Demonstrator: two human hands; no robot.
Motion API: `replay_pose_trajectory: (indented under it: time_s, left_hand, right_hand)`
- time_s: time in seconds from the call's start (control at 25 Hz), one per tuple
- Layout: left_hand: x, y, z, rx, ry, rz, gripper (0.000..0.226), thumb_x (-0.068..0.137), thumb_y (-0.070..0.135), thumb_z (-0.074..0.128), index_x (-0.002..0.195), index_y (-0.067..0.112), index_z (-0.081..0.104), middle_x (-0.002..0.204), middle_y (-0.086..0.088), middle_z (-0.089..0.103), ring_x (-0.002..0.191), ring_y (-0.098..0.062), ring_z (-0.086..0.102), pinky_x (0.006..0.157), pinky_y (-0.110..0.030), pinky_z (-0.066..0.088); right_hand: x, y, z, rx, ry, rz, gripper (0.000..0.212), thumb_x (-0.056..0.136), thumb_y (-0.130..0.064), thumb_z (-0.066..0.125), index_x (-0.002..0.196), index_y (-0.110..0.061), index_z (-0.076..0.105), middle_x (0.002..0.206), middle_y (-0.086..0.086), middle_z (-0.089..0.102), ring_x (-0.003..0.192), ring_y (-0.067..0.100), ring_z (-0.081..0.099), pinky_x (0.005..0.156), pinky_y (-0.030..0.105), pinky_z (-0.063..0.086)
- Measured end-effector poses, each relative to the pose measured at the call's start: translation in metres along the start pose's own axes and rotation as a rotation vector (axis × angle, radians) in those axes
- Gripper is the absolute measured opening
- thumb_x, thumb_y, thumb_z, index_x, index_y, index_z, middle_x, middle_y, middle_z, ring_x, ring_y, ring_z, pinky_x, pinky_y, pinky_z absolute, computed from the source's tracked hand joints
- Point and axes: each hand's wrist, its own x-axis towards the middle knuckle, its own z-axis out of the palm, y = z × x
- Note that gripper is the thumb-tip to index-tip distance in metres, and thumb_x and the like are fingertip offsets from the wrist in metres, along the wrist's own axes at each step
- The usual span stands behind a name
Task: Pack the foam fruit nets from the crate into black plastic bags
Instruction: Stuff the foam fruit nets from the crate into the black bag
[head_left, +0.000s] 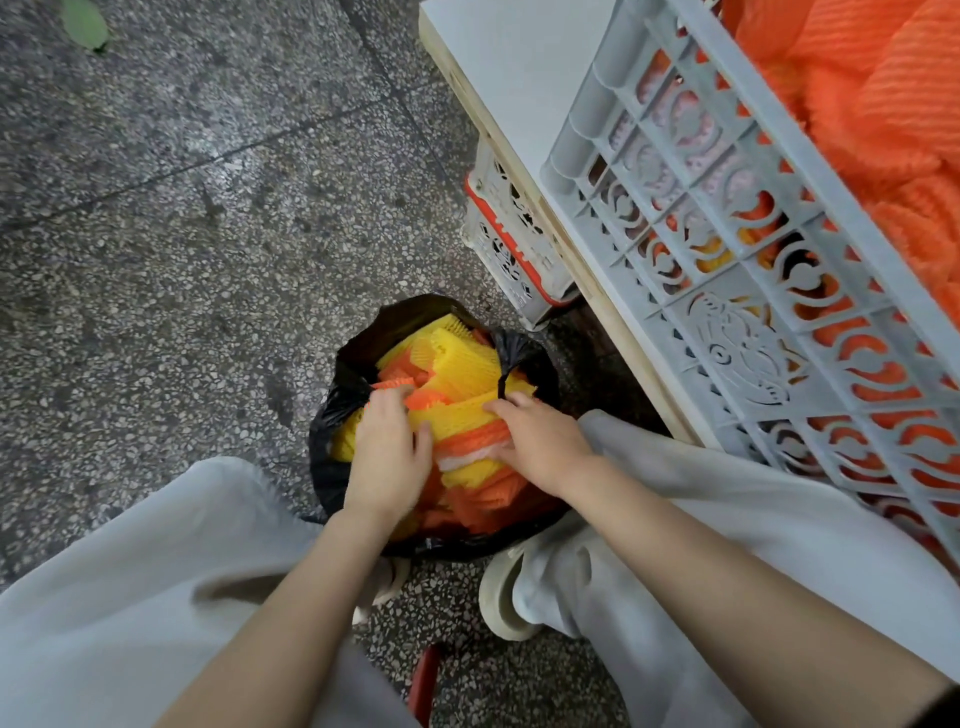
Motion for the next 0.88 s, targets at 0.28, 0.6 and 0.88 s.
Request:
replay_pose_trajectory:
  time_s: [0.28,0.6,0.88]
  left_hand:
    - [-0.012,-0.004,0.0,0.51,-0.554,-0.31,0.041,0.088,0.025,0.056,0.12,0.009,0.039,0.118,-0.012,0.058,0.112,-0.031,0.054,0.093,-0.038,0.038]
    - [0.0,0.039,-0.031,0.035,0.194,-0.111,0.017,0.086,0.023,0.062,0.098,0.012,0.059,0.087,-0.009,0.066,0.084,-0.032,0.061,0.073,-0.039,0.046]
    - [-0.013,0.025,0.017,0.13,-0.313,0.102,0.066,0.08,0.037,0.068,0.134,0.01,0.039,0.13,-0.006,0.052,0.122,-0.024,0.047,0.101,-0.032,0.034]
  right_hand:
    - [-0.002,0.005,-0.001,0.003,0.05,0.092,0.056,0.091,-0.039,0.056,0.141,-0.021,0.038,0.139,0.005,0.038,0.112,0.028,0.055,0.084,0.04,0.05]
    - [-0.004,-0.014,0.002,0.205,0.17,0.008,0.044,0.093,-0.022,0.055,0.133,-0.013,0.038,0.135,0.008,0.045,0.11,0.032,0.056,0.087,0.042,0.047]
    - [-0.003,-0.016,0.013,0.551,0.112,0.05,0.032,0.098,-0.014,0.04,0.13,-0.015,0.044,0.112,0.015,0.063,0.095,0.031,0.062,0.081,0.042,0.05]
